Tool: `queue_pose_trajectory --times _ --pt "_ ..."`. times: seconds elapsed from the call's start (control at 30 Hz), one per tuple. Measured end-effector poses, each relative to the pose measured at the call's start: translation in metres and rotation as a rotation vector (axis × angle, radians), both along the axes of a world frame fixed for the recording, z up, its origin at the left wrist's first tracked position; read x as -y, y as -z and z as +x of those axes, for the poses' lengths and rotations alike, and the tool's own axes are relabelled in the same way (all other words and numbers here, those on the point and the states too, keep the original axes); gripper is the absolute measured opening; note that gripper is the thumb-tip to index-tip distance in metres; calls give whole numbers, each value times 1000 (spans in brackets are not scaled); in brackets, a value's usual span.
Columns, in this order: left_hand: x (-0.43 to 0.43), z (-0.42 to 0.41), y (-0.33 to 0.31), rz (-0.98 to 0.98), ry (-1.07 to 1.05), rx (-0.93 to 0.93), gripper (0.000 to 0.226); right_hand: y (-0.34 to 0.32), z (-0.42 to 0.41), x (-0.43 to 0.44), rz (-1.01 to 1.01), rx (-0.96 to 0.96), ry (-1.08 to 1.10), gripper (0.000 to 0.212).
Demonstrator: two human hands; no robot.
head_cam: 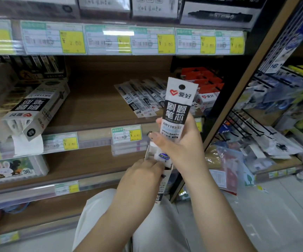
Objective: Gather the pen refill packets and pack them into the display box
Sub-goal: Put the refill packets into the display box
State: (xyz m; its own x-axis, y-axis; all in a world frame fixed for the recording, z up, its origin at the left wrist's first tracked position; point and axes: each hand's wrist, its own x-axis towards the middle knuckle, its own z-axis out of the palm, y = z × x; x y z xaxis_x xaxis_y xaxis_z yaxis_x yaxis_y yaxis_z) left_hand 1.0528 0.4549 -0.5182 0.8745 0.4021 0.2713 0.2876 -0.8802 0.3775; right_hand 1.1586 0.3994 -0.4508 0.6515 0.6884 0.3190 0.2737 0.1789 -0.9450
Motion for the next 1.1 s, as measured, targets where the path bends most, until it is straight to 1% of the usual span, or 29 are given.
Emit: queue_pose_trajectory --times 0.03,0.1,0.17,0.23,0.27,0.3,0.43,0.47,0.53,0.57,0.6,0.7,0.73,0.77,0.83,0.87,0.97,1.0,1.1 --pt "0 0 0 -1 0 3 32 0 2 2 12 -19 -18 52" --pt "-1 -1 0 0 2 11 30 -2 4 6 -14 -11 -46 38" --pt "-2 -1 1 0 9 18 27 -3 7 10 -152 99 -31 25" --pt "-3 -1 2 3 10 14 17 -2 9 12 -367 210 -47 14" --pt "-3 -1 2 5 4 10 14 0 10 13 -442 227 -71 16" --pt "-4 0 3 4 -1 7 14 1 10 14 -468 236 -86 18" --pt "-5 0 2 12 5 19 14 -12 11 18 -319 318 -57 21" --pt "-5 -1 2 19 12 27 12 -15 12 19 -329 343 -68 24" --pt "-5 -1 2 22 21 37 11 -16 14 21 -479 478 -111 27" --pt "-6 -1 3 18 22 39 12 -15 14 22 -554 538 -122 26" --pt "-6 -1 3 16 23 39 11 -14 15 23 -573 553 -102 22" --pt "-6 -1 2 30 35 49 12 -18 15 25 -415 412 39 10" --pt "-6 0 2 38 38 50 13 -19 15 24 -429 415 37 7" --pt "-7 0 2 49 39 52 13 -18 16 22 -509 463 10 6" --pt "-7 0 2 53 32 59 7 -14 13 21 -715 571 -62 10" --pt "-8 0 2 48 24 59 5 -13 11 22 -751 595 -52 12" --pt "-7 -1 2 36 19 50 5 -22 8 25 -593 537 42 8" --pt "-7 -1 1 35 22 47 6 -25 8 24 -594 554 34 8" --pt "-8 0 2 34 29 40 12 -16 6 14 -825 746 -19 11"
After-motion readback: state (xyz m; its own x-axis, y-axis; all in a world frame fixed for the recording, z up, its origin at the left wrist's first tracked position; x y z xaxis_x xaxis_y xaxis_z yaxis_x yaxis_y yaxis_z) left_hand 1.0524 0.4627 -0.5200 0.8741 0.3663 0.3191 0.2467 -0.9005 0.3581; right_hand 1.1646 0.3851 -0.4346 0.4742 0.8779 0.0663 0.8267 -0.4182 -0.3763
